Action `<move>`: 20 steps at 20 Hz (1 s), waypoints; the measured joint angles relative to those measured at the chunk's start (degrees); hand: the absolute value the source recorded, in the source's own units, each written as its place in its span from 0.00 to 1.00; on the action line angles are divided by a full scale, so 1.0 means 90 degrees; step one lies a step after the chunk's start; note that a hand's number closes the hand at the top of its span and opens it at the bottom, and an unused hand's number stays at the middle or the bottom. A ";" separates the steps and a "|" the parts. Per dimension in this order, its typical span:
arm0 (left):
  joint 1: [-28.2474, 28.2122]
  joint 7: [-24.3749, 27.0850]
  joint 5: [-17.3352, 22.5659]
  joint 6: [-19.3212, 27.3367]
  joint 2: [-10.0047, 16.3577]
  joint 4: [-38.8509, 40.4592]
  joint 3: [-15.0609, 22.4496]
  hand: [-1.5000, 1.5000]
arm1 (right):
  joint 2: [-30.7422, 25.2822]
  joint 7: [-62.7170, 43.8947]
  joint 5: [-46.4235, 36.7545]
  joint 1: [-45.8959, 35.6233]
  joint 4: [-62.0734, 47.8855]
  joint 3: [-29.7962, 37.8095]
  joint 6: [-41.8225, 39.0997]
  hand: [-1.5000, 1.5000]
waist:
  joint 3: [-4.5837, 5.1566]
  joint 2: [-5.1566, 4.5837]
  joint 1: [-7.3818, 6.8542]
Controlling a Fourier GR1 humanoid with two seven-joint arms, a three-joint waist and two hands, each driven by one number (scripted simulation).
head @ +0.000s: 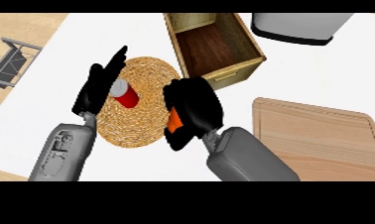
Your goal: Pick the squash from the cutting board and place it in the basket
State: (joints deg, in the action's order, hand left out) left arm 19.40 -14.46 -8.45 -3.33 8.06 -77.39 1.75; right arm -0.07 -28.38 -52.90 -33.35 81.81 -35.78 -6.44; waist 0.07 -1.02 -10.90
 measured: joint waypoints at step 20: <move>0.0079 0.0160 -0.0034 0.0082 0.0119 0.0338 -0.0212 0.50 | -0.0019 -0.3471 0.3105 -0.5923 -0.1010 0.0980 0.1883 1.00 | 0.0048 0.0094 0.0305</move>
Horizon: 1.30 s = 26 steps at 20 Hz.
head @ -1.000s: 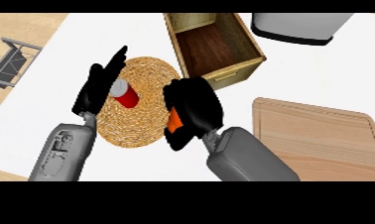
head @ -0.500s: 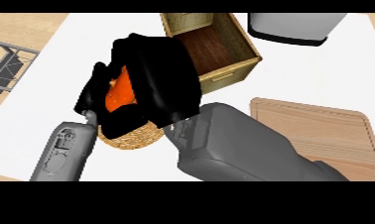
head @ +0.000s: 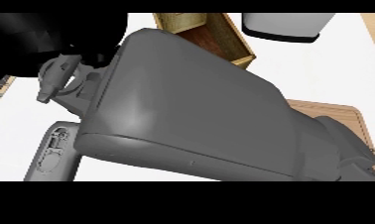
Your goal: Pick the squash from the cutting board and place it in the basket
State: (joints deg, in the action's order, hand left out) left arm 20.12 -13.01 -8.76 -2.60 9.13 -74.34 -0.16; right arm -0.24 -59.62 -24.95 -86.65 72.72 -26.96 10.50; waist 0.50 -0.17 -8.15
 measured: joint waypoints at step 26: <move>-0.0488 -0.0024 0.0132 0.0103 0.0234 -0.0354 -0.0414 0.50 | -0.0338 0.1830 -0.0277 -0.2302 -0.5550 0.0477 -0.1261 1.00 | -0.0041 -0.0053 0.0645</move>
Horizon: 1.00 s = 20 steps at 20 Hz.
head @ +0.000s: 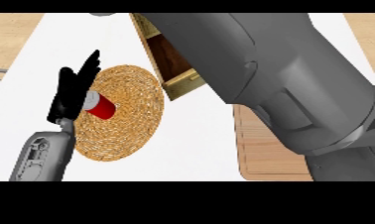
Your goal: Pick the squash from the cutting board and place it in the basket
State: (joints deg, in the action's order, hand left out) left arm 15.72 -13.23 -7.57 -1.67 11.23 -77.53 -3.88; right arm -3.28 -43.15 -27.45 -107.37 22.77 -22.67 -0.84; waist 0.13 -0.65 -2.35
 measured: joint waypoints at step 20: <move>-0.0187 0.0051 -0.0024 -0.0051 -0.0044 -0.0249 0.0026 0.50 | 0.0273 0.1614 0.0280 0.1362 -0.1000 0.0964 0.1181 0.00 | -0.0011 -0.0018 -0.0024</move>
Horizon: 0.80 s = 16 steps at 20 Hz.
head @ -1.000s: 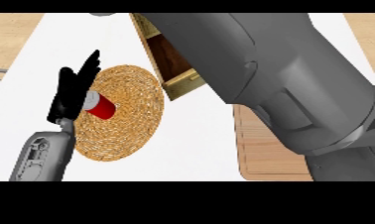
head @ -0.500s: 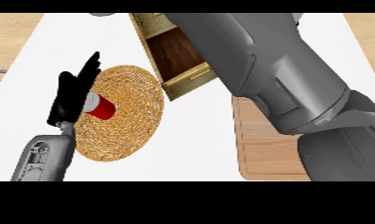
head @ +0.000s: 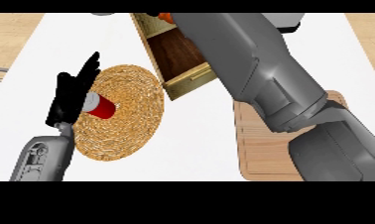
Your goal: Pick the squash from the cutting board and place it in the basket
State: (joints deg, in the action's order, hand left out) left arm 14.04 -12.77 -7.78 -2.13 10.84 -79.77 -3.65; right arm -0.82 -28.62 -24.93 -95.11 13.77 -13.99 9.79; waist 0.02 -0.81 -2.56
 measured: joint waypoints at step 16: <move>-0.0085 -0.0129 -0.0039 0.0056 -0.0007 -0.0043 -0.0064 0.50 | -0.0676 0.0310 0.0204 0.0406 0.0479 0.0845 0.2222 0.00 | 0.0000 0.0073 0.0182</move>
State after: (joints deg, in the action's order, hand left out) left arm 13.27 -13.94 -8.14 -1.63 10.77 -80.16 -4.22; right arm -6.90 -25.83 -23.09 -91.45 18.09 -6.39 29.79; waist 0.02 -0.15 -0.92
